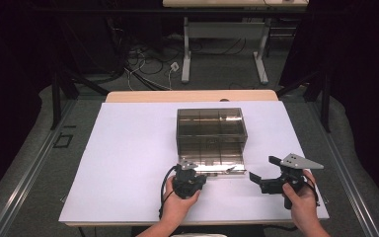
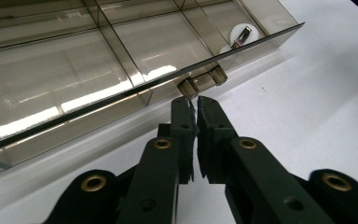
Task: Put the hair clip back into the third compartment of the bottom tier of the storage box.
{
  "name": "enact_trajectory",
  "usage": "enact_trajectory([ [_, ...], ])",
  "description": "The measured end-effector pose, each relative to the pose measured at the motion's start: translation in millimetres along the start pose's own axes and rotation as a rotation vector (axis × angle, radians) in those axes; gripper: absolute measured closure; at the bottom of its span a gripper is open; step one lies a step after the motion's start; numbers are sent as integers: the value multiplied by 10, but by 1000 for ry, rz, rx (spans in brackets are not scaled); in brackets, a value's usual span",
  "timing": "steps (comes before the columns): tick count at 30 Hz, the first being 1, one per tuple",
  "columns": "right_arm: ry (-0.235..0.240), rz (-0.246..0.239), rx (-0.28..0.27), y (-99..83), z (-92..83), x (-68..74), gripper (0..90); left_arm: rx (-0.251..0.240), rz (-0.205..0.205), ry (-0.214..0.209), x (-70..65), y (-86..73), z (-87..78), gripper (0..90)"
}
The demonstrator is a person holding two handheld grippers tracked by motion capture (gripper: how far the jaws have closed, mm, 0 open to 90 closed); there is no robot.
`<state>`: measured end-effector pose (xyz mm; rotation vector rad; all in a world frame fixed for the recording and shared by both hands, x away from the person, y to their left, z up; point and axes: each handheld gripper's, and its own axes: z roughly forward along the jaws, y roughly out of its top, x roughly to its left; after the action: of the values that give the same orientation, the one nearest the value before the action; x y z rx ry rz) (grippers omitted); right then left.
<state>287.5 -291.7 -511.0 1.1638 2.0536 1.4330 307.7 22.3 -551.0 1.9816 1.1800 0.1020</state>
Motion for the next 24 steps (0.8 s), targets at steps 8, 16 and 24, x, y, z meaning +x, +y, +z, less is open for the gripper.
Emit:
enact_trajectory([
  [8, 2, -8, 5, 1, 5, -1, 0, 9, -17, -11, 27, 20, 28, 900],
  [16, 2, -9, 1, -2, 10, -2, 0, 13, -37, -13, 62, 35, 60, 900],
  [24, 2, -9, 2, -3, 9, -4, 0, 21, -56, -17, 77, 39, 91, 900],
])
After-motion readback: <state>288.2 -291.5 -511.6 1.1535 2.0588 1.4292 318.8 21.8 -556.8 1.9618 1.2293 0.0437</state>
